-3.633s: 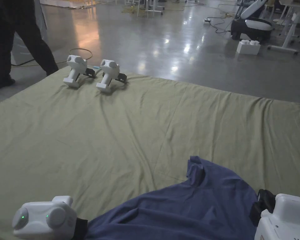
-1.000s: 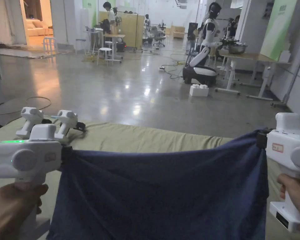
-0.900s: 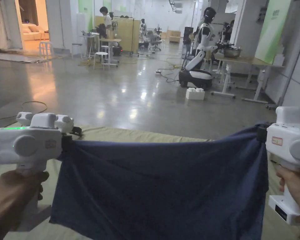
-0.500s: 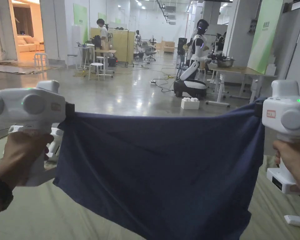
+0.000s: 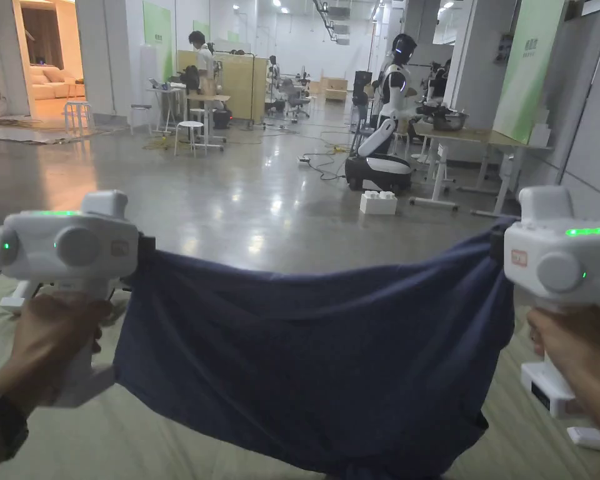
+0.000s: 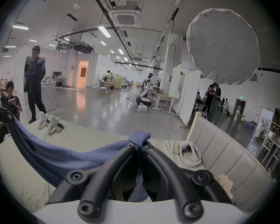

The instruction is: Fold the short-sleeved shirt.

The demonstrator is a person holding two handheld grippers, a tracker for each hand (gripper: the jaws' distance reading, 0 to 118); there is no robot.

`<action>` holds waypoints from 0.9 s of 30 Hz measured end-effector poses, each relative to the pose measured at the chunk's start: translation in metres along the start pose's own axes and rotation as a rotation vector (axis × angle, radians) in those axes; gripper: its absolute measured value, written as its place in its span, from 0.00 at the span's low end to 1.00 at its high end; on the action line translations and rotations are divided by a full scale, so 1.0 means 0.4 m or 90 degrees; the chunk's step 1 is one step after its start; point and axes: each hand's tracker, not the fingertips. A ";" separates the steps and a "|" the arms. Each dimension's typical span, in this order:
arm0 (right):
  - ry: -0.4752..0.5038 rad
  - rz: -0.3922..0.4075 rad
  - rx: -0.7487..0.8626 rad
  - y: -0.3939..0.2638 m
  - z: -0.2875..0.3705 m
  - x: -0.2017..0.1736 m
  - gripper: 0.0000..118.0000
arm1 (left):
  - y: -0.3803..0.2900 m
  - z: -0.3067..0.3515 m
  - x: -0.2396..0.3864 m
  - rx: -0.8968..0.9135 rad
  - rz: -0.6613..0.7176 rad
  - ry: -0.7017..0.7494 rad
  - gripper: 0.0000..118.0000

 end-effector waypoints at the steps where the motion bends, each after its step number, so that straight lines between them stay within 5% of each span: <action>1: -0.003 0.000 -0.009 -0.031 0.004 -0.008 0.05 | -0.032 -0.002 0.001 -0.006 0.004 -0.001 0.10; 11: -0.013 -0.025 -0.037 -0.270 0.167 -0.009 0.05 | -0.267 0.126 -0.029 -0.012 0.037 -0.032 0.10; 27: -0.004 -0.013 -0.070 -0.392 0.652 0.003 0.05 | -0.490 0.462 -0.130 -0.042 0.031 -0.066 0.10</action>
